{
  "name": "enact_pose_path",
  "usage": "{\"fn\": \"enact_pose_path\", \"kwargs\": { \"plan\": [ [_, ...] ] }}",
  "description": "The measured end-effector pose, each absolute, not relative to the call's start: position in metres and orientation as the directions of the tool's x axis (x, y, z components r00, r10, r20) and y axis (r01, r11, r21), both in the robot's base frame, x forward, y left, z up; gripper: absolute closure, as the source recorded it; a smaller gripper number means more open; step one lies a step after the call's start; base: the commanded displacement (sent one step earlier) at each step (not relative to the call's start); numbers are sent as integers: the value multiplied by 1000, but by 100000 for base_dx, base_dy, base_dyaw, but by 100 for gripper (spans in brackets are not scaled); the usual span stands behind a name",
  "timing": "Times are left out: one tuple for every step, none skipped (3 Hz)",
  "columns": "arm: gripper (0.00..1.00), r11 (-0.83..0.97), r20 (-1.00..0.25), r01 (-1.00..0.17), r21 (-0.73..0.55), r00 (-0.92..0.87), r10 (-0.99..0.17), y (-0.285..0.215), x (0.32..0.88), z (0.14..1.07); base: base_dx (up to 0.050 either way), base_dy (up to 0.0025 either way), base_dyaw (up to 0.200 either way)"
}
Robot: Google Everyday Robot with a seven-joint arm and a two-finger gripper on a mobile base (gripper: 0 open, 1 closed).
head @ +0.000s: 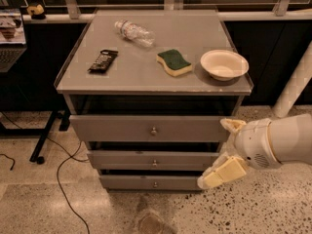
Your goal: Open bottom drawer
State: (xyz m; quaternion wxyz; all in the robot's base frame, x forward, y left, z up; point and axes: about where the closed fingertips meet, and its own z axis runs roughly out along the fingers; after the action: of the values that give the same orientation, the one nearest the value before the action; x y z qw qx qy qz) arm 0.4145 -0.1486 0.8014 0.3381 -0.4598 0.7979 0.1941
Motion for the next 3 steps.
{"fn": "enact_pose_path", "kwargs": {
  "plan": [
    [0,502,-698,-864,43,-385,-604,-144,413,772,0,0,0],
    [0,501,-697,-864,44,-386,-604,-143,413,771,0,0,0],
    [0,521,-708,-853,1,-369,-602,-141,409,771,0,0,0]
  ]
}}
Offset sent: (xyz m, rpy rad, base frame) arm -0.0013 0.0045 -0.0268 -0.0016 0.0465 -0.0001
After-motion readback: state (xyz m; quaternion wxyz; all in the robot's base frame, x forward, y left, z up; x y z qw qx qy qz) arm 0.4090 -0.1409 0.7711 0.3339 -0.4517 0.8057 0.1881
